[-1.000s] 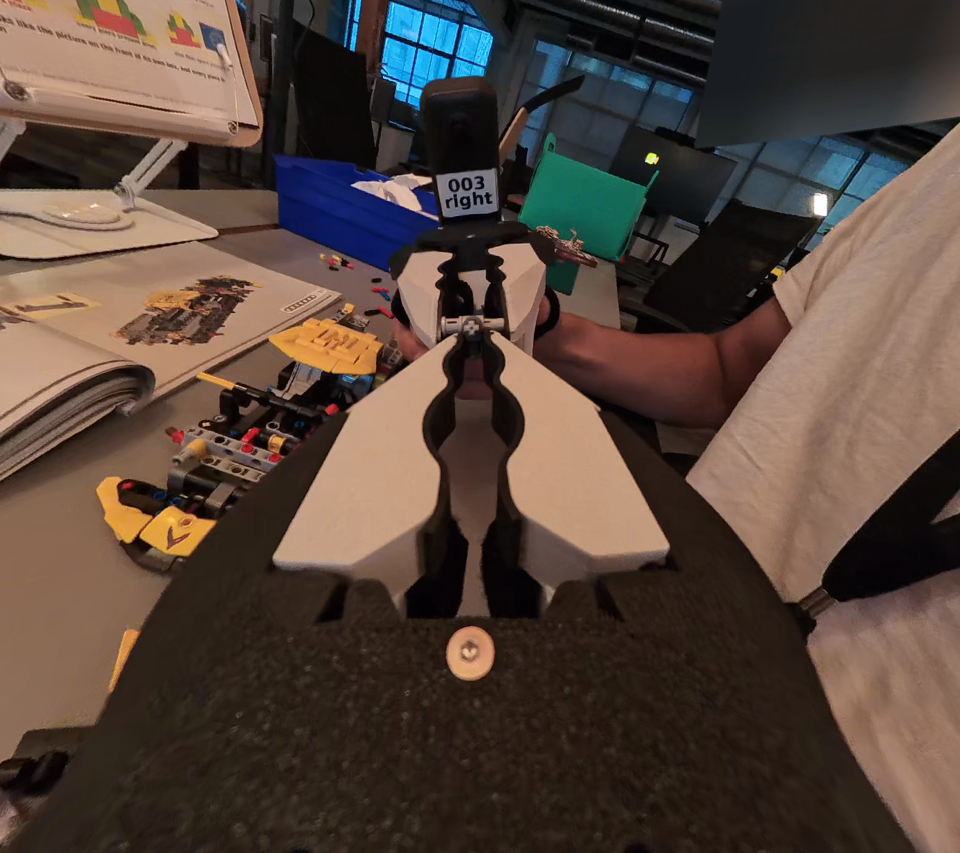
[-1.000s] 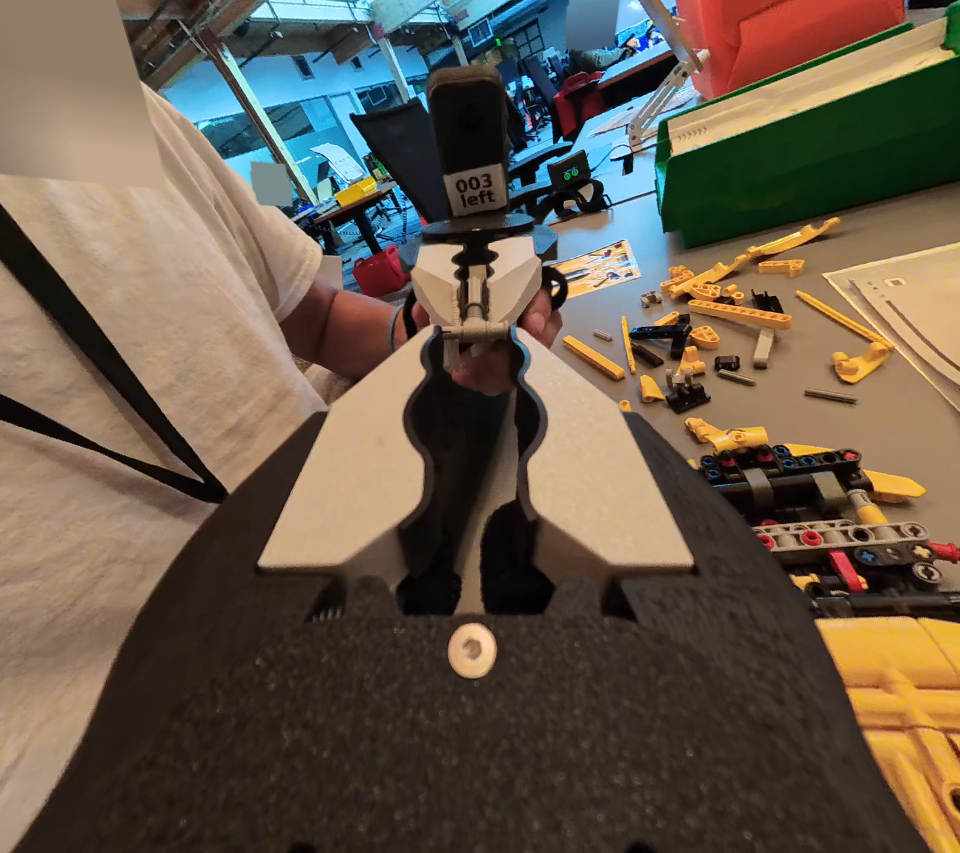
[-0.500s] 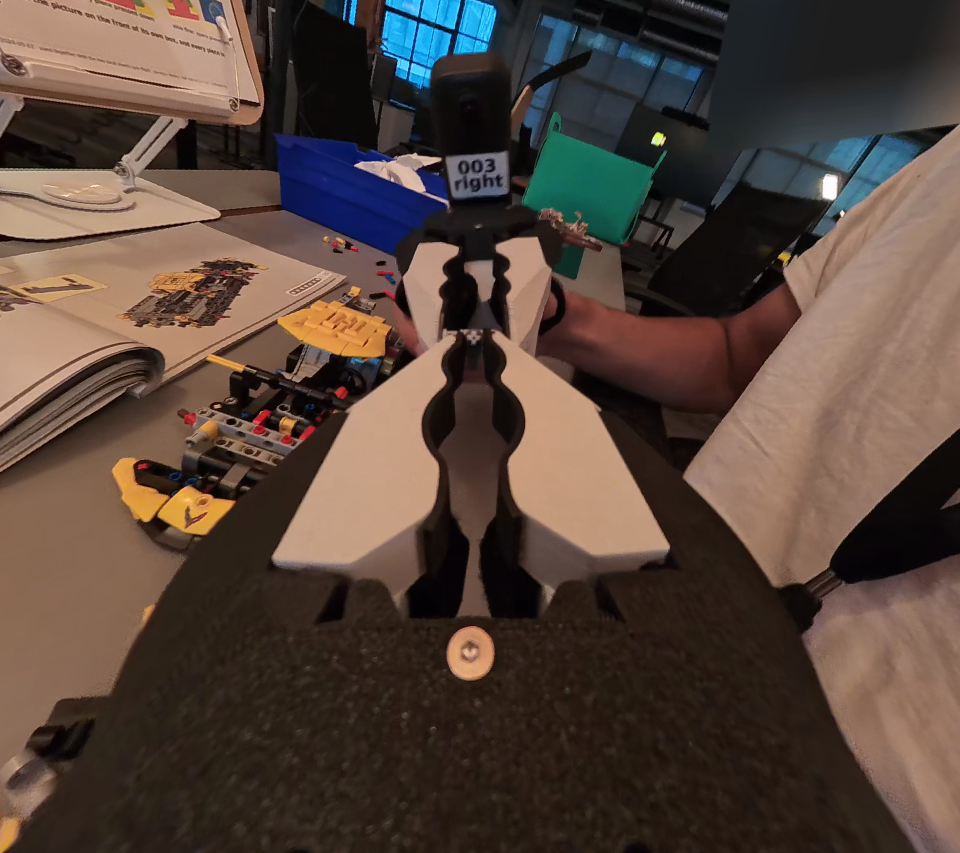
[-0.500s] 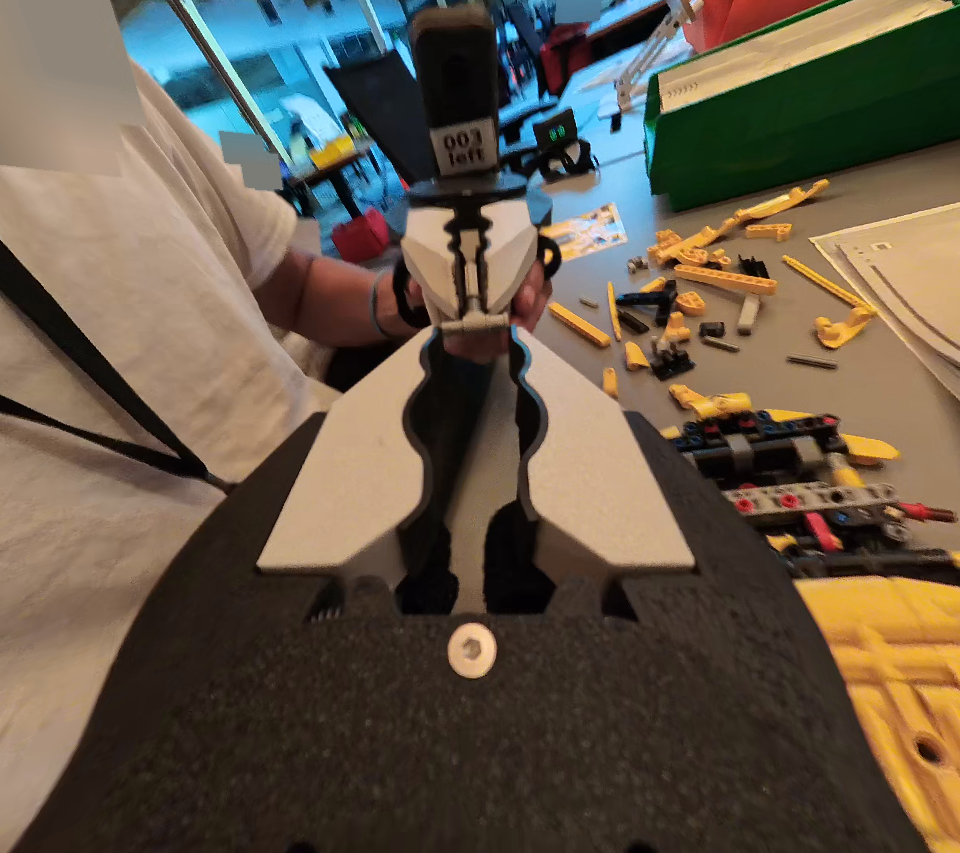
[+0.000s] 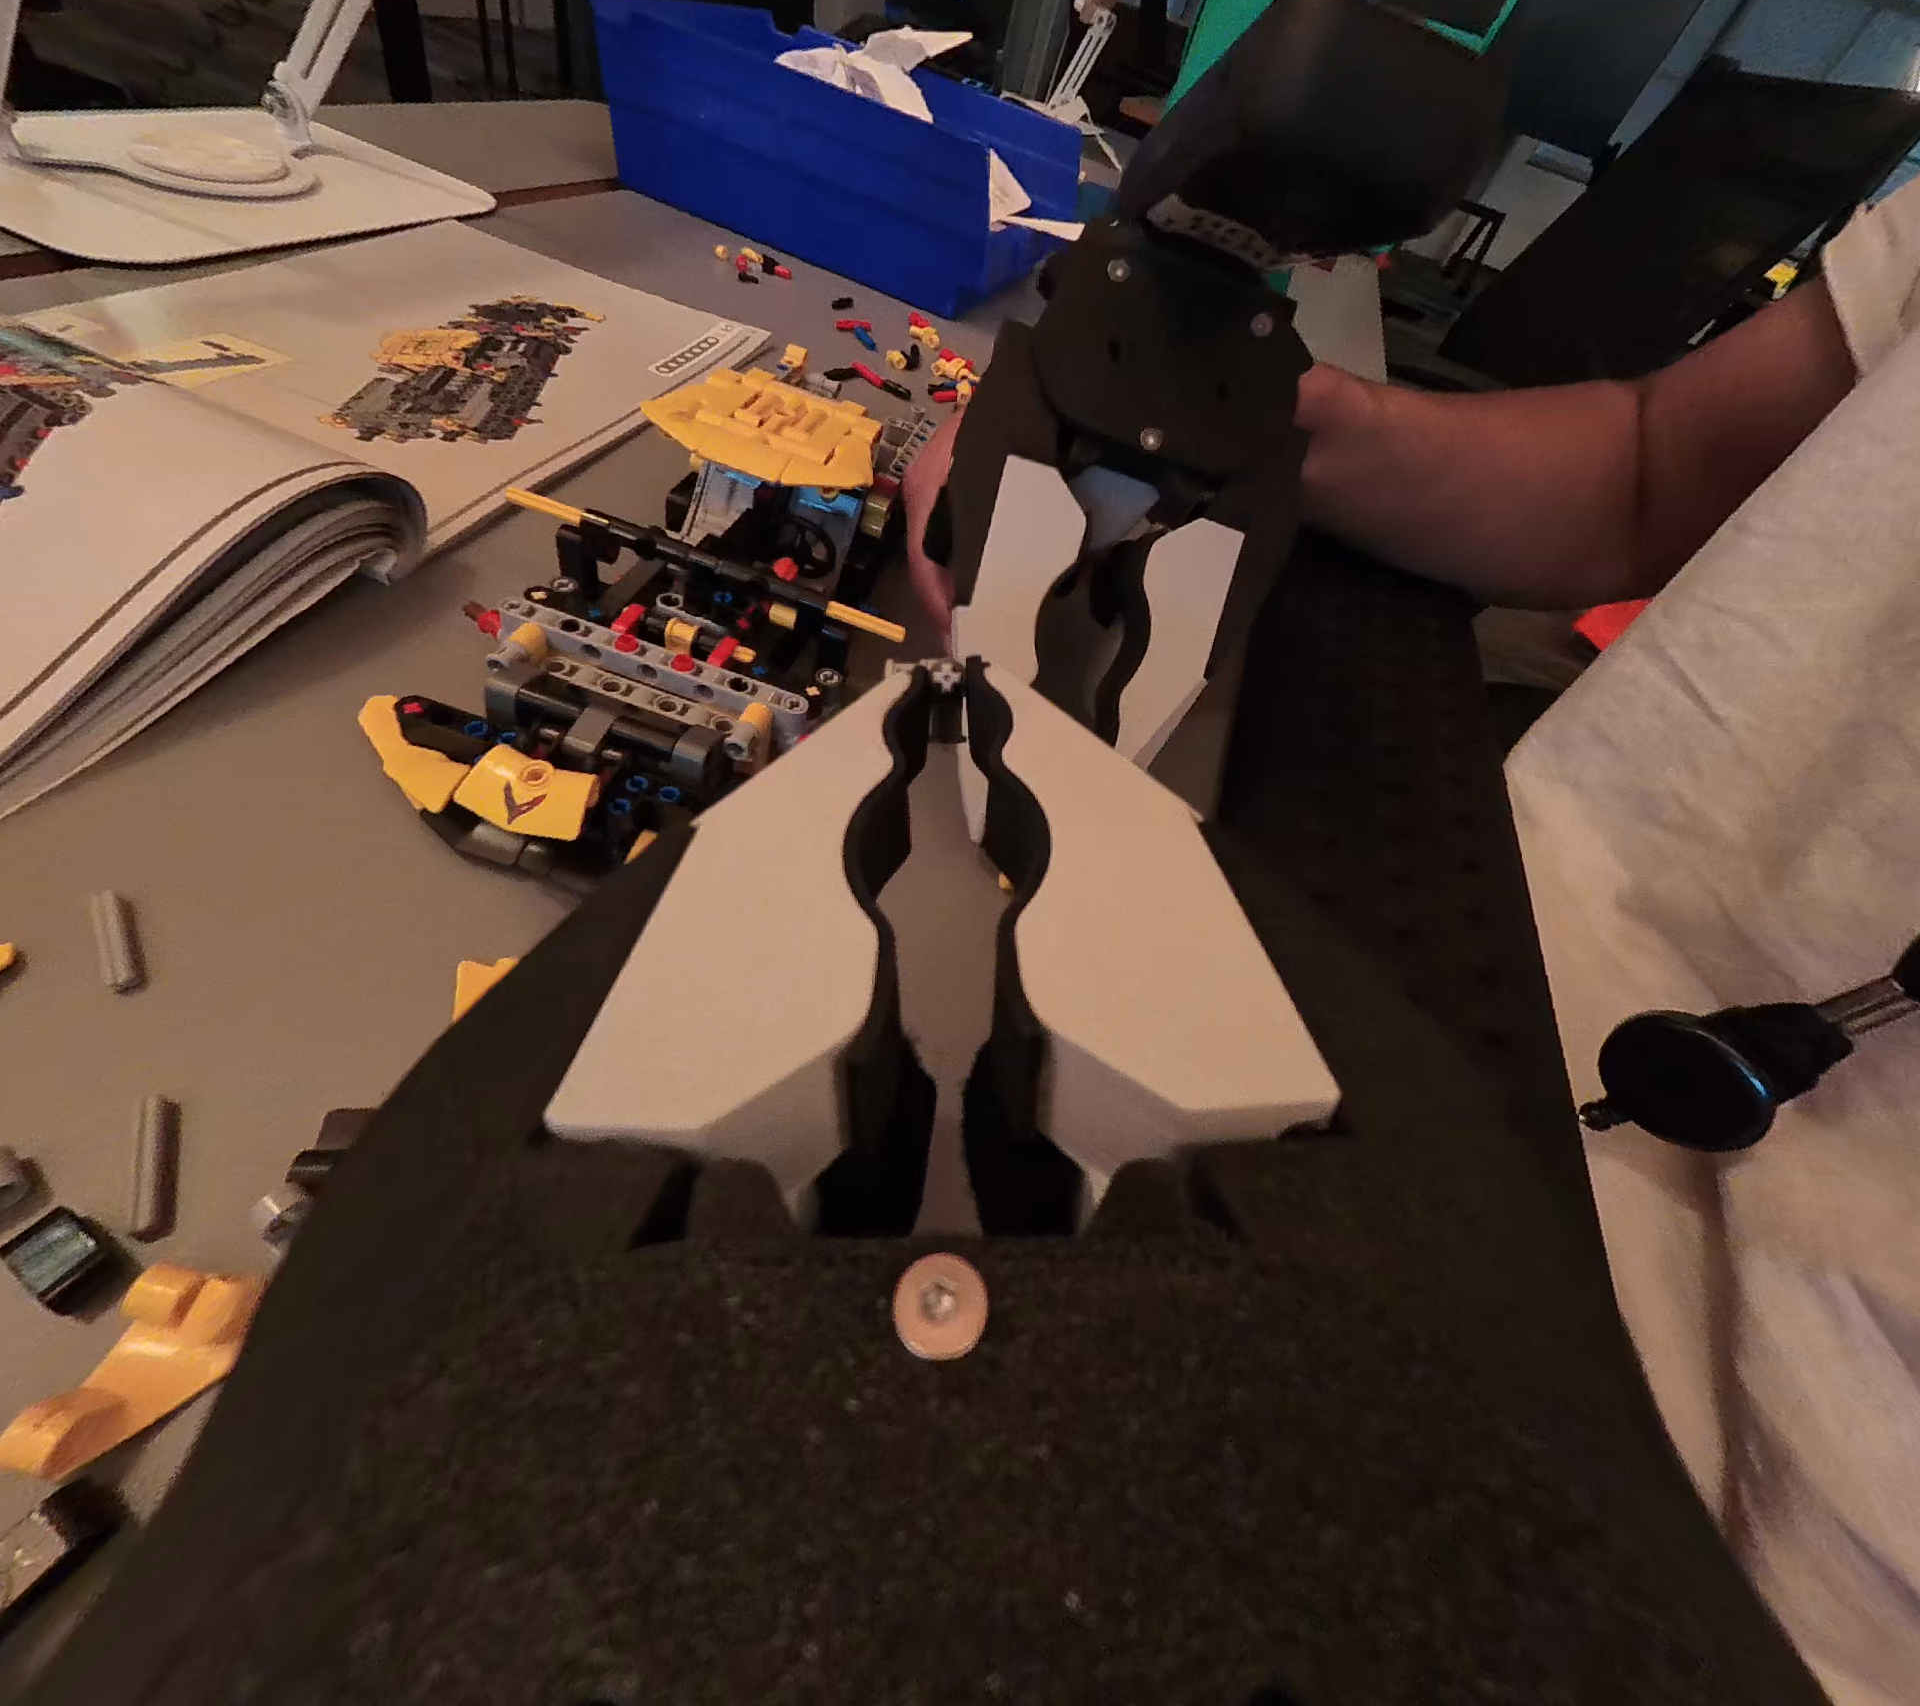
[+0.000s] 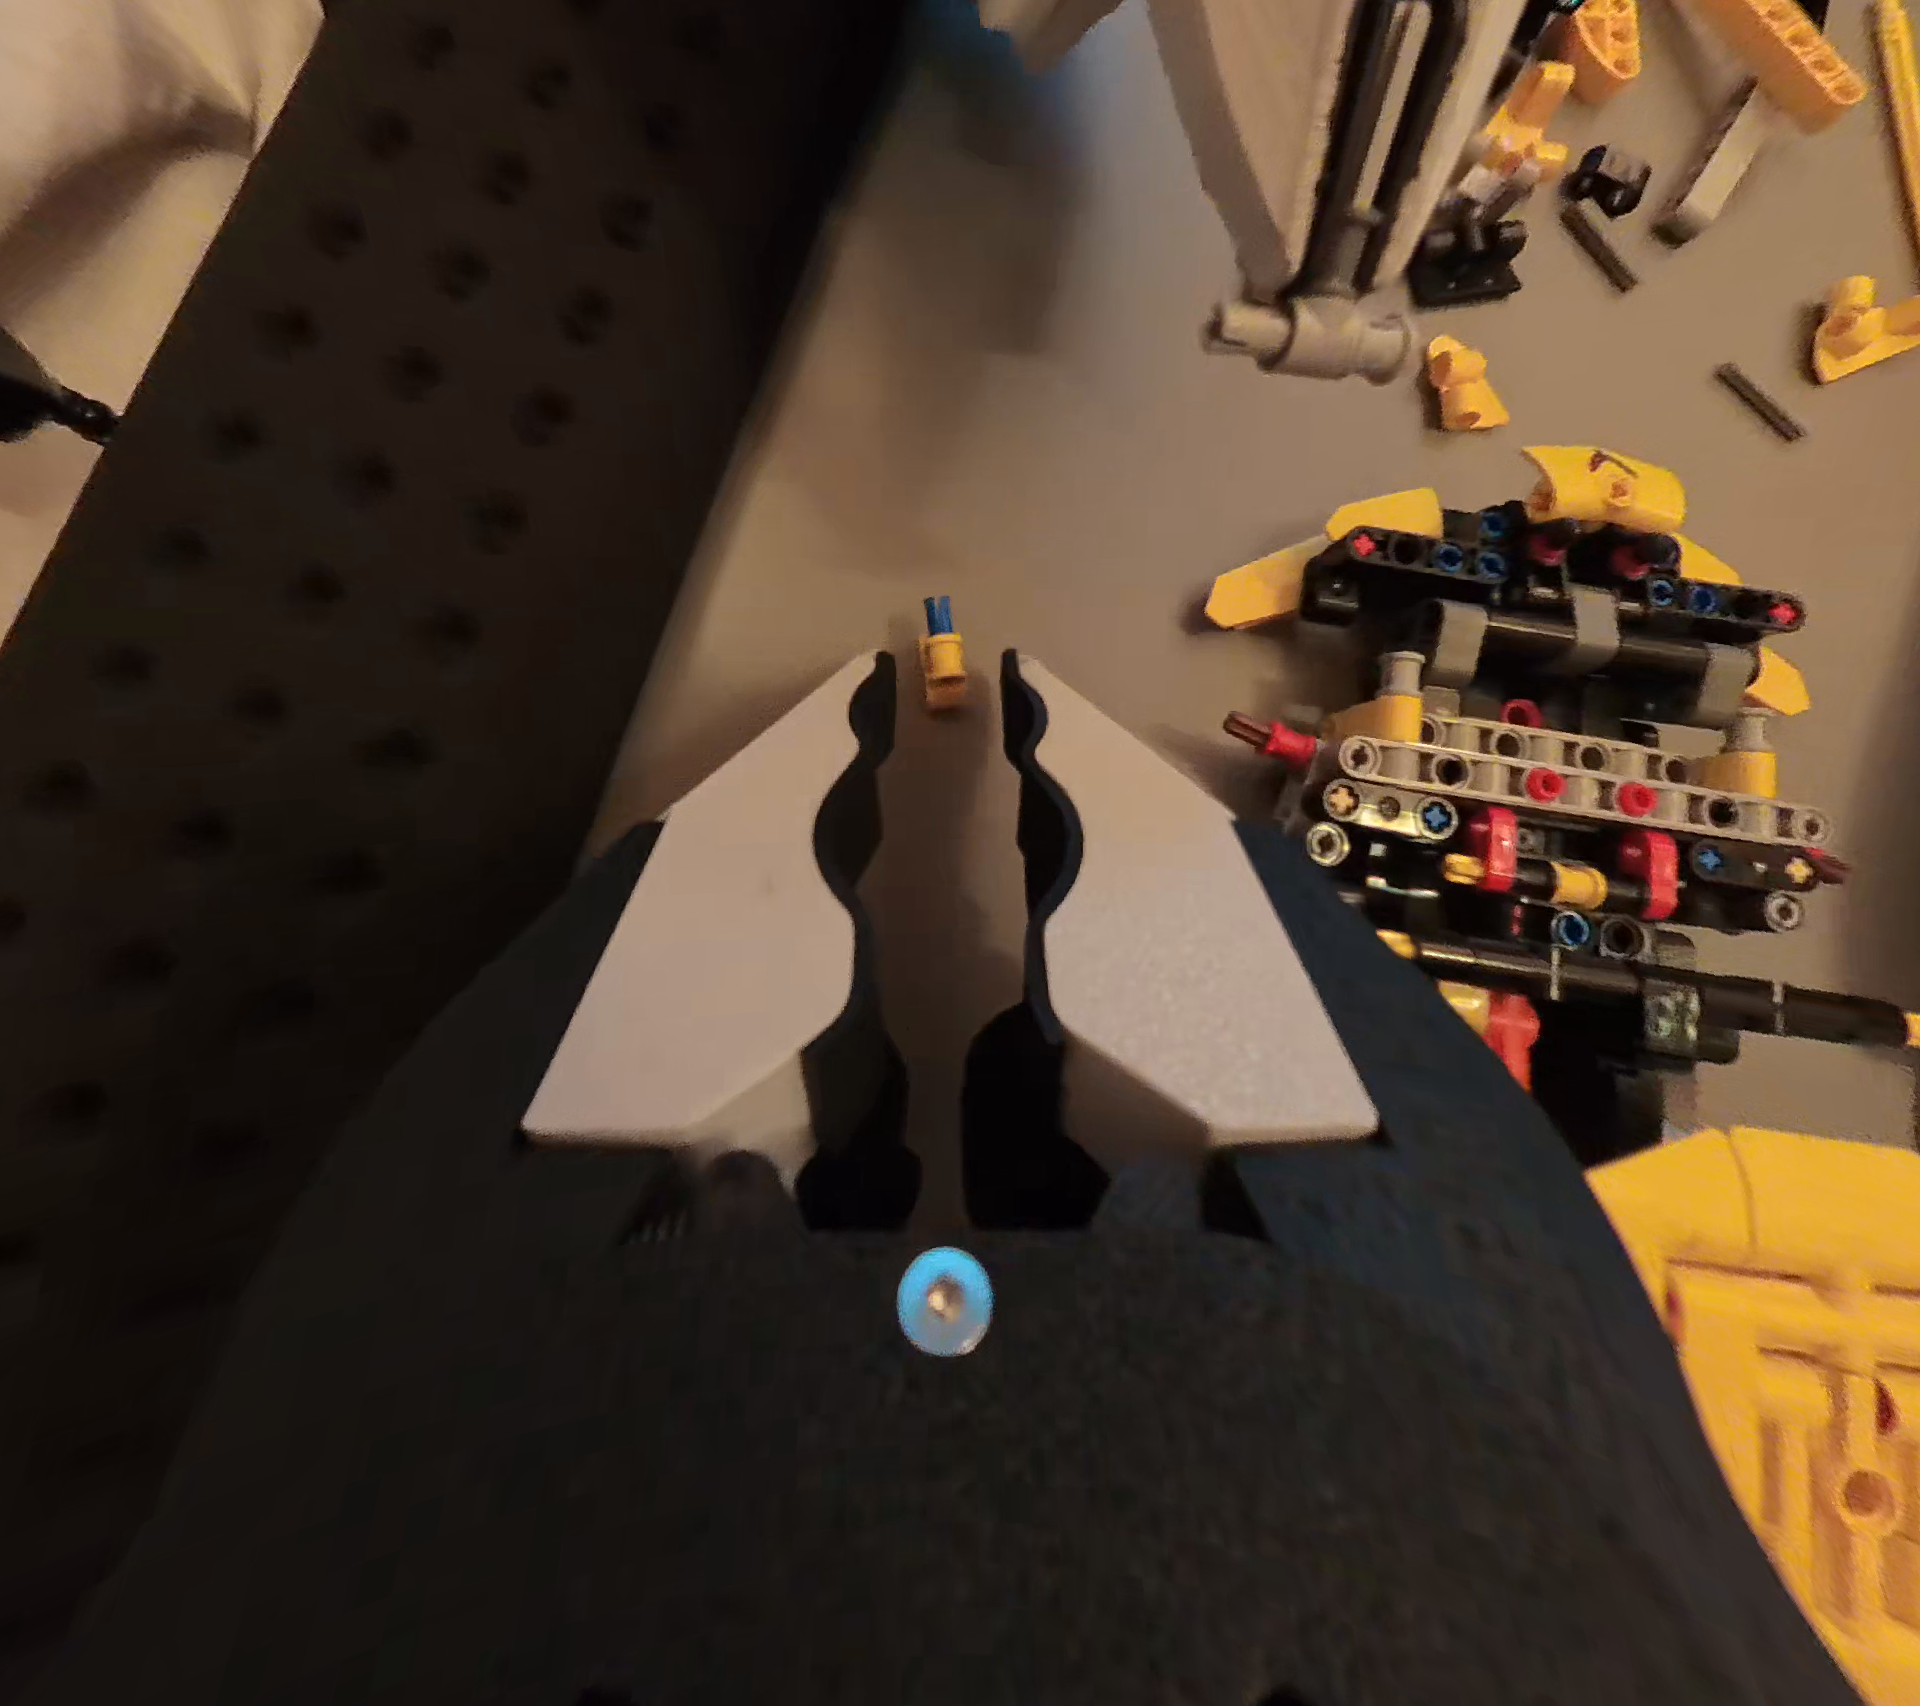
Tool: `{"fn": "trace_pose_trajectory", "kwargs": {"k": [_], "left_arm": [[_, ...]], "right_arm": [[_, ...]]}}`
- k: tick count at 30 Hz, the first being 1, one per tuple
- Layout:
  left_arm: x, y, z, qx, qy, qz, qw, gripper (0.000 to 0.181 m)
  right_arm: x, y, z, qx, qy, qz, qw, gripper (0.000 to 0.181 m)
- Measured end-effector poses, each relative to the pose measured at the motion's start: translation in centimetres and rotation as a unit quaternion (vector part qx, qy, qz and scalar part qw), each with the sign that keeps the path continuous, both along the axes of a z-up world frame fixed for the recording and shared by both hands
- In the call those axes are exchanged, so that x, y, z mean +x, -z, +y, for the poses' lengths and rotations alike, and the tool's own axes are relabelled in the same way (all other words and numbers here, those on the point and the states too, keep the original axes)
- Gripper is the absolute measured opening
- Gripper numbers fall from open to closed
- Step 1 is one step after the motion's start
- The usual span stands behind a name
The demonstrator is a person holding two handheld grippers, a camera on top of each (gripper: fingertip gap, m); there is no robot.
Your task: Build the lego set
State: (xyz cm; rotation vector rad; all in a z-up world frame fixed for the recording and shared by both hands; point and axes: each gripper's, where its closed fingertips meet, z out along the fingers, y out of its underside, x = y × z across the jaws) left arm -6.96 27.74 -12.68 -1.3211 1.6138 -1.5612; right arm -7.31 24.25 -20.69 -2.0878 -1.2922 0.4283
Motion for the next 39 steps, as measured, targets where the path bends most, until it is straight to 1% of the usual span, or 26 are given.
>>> {"fn": "trace_pose_trajectory", "kwargs": {"k": [3,6,8,9,10,12,13,14,15,17,22,27,30,33,39], "left_arm": [[0.1,0.3,-0.2,0.005,0.003,0.007,1.000,0.006],[0.1,0.7,-0.2,0.009,0.002,0.014,1.000,0.006],[0.2,0.8,0.0,0.012,-0.003,0.017,1.000,0.006],[0.3,0.8,0.2,0.012,-0.008,0.017,1.000,0.007],[0.3,0.7,0.6,0.011,-0.015,0.014,1.000,0.007],[0.2,0.4,0.9,-0.001,-0.020,0.007,1.000,0.006],[0.2,0.2,1.0,-0.008,-0.021,0.002,1.000,0.006],[0.1,-0.1,1.1,-0.014,-0.020,-0.003,1.000,0.006],[0.1,-0.3,1.0,-0.019,-0.017,-0.009,1.000,0.006],[0.1,-0.5,0.9,-0.023,-0.012,-0.014,1.000,0.006],[0.0,-0.9,0.3,-0.015,0.000,-0.022,1.000,0.006],[0.1,-0.9,0.5,-0.016,-0.006,-0.022,1.000,0.006],[-0.1,-1.0,0.2,-0.032,0.007,-0.020,0.999,0.006],[0.0,-0.9,0.2,-0.012,0.001,-0.022,1.000,0.006],[0.1,-0.4,0.3,-0.009,-0.001,-0.011,1.000,0.006]], "right_arm": [[0.1,0.6,0.0,-0.013,0.005,-0.008,1.000,0.017],[0.1,0.7,0.3,-0.004,0.010,-0.009,1.000,0.008],[-0.2,0.5,0.5,-0.006,0.013,0.009,1.000,0.008],[-0.4,-0.3,0.6,-0.010,0.021,0.037,0.999,0.008],[-0.8,-1.8,0.8,-0.010,0.028,0.087,0.996,0.007],[-0.8,-5.5,1.5,0.005,0.045,0.192,0.980,0.007],[-0.5,-7.1,1.8,0.014,0.053,0.230,0.972,0.007],[-0.2,-7.9,2.0,0.023,0.061,0.247,0.967,0.007],[0.0,-8.1,2.2,0.032,0.066,0.245,0.967,0.007],[-0.1,-8.3,2.4,0.029,0.066,0.253,0.965,0.007],[-0.5,-7.6,2.7,0.022,0.069,0.241,0.968,0.007],[-0.3,-7.9,2.8,0.013,0.072,0.258,0.963,0.007],[-0.6,-8.0,2.6,0.003,0.063,0.274,0.960,0.007],[-0.5,-7.9,2.5,-0.007,0.059,0.279,0.959,0.007],[-0.4,-7.9,2.6,-0.009,0.061,0.282,0.957,0.007]]}}
